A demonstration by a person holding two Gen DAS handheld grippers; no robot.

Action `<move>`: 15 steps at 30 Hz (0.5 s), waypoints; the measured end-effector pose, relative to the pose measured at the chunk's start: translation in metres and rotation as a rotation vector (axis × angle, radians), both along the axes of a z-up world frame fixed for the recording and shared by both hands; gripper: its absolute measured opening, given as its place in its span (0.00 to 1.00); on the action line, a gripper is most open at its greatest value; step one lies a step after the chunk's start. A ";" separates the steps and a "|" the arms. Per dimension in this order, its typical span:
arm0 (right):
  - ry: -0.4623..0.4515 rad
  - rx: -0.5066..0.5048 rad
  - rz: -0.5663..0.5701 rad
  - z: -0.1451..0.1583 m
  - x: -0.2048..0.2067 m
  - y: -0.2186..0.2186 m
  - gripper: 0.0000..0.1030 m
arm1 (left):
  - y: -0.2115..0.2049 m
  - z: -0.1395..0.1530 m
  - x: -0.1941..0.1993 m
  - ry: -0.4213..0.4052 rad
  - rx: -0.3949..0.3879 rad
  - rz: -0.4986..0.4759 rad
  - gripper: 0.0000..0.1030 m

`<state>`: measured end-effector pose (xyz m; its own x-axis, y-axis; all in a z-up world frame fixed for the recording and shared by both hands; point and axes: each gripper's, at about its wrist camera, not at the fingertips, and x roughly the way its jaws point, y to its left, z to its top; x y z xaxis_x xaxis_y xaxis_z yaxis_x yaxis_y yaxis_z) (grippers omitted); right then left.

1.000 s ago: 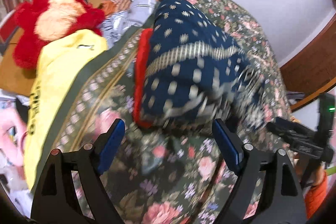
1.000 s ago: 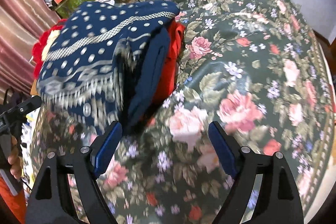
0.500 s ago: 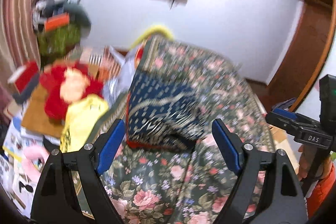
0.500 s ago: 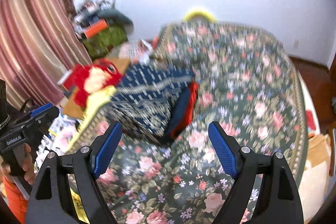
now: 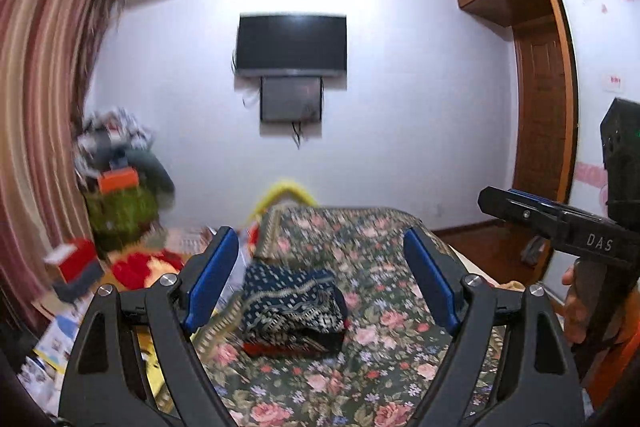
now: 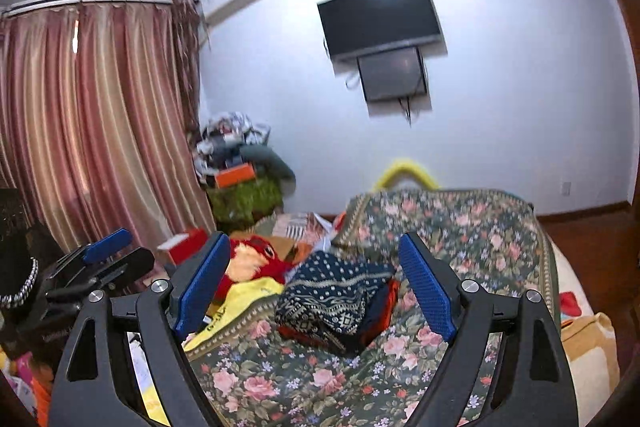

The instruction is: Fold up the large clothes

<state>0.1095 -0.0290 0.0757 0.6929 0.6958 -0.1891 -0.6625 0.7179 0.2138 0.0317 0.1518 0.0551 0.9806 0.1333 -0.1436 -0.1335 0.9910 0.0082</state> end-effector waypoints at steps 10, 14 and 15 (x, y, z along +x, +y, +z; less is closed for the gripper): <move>-0.087 -0.015 -0.100 -0.009 -0.032 -0.001 1.00 | -0.015 -0.011 -0.032 -0.054 -0.038 0.066 0.95; -0.086 -0.031 -0.116 -0.010 -0.032 0.004 1.00 | -0.016 -0.018 -0.036 -0.053 -0.053 0.073 0.96; -0.079 -0.031 -0.114 -0.011 -0.032 0.003 1.00 | -0.017 -0.019 -0.036 -0.052 -0.056 0.071 0.96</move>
<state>0.0773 -0.0256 0.0648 0.7809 0.6061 -0.1508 -0.5900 0.7951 0.1405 -0.0039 0.1351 0.0363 0.9754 0.1958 -0.1017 -0.2021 0.9778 -0.0556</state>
